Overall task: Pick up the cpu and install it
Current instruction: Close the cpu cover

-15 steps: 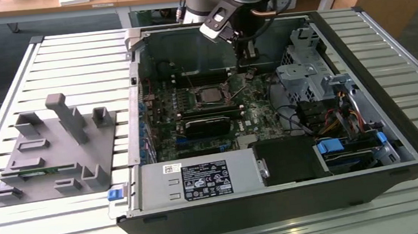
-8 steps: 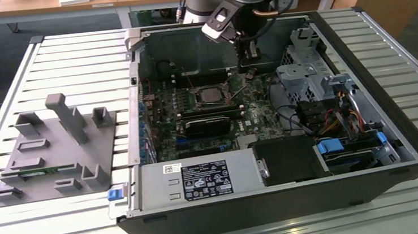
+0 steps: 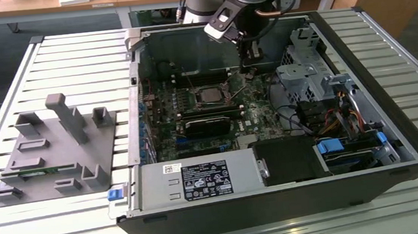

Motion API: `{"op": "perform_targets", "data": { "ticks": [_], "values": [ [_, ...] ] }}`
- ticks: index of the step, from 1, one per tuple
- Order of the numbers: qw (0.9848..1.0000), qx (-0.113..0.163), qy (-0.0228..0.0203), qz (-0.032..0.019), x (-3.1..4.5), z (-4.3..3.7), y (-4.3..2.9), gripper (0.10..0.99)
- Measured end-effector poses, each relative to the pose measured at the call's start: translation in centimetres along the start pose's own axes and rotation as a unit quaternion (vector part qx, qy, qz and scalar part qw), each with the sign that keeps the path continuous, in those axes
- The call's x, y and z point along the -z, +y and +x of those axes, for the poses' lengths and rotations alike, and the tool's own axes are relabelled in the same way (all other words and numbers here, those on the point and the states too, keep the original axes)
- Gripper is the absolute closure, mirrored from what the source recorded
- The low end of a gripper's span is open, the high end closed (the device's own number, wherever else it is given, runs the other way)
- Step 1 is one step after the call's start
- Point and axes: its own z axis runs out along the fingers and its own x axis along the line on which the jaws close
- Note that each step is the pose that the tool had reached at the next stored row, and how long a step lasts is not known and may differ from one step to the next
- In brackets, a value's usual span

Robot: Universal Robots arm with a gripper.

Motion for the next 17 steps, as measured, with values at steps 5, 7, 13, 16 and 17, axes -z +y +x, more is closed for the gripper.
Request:
{"op": "perform_targets", "data": {
  "ticks": [5,7,13,16,17],
  "values": [
    [1.0000,0.000,0.0000,0.0000,-0.04,0.00,0.24,0.980],
    [1.0000,0.000,0.0000,0.0000,-0.05,0.00,0.35,0.980],
    [1.0000,0.000,0.0000,0.0000,-0.09,0.00,0.64,0.980],
    [1.0000,0.000,0.0000,0.0000,-0.11,0.00,0.77,0.980],
    [1.0000,0.000,0.0000,0.0000,-0.11,0.00,0.82,0.980]
  ]
}}
